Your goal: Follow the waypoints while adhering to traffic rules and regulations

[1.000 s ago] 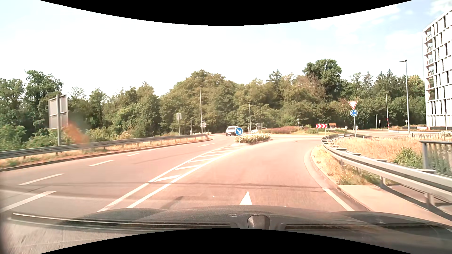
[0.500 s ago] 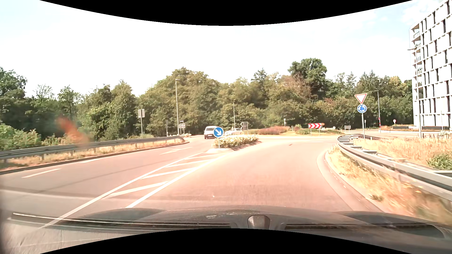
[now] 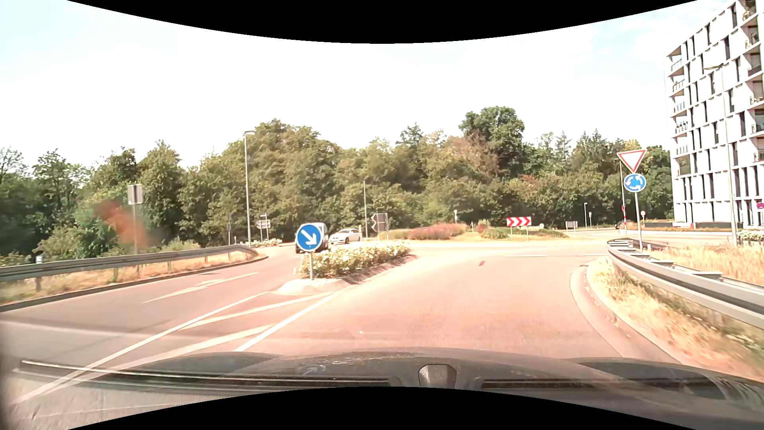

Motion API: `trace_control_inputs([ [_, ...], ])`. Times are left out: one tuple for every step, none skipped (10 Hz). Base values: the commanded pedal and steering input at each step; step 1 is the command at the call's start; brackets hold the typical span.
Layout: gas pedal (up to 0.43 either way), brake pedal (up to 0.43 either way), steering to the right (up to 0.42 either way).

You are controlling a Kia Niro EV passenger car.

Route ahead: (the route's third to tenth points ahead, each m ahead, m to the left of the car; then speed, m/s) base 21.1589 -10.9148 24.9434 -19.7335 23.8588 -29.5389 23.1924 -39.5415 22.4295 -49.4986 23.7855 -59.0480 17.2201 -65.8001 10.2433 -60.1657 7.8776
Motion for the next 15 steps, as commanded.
trace_control_inputs([
  [0.0,0.274,0.117],
  [0.0,0.28,0.129],
  [0.0,0.28,0.136],
  [0.0,0.28,0.146],
  [0.0,0.287,0.156],
  [0.0,0.287,0.161],
  [0.0,0.293,0.162],
  [0.0,0.293,0.162],
  [0.0,0.299,0.162],
  [0.0,0.299,0.161],
  [0.0,0.293,0.161],
  [0.0,0.25,0.161],
  [0.0,0.207,0.163],
  [0.0,0.11,0.166],
  [0.0,0.0,0.173],
])
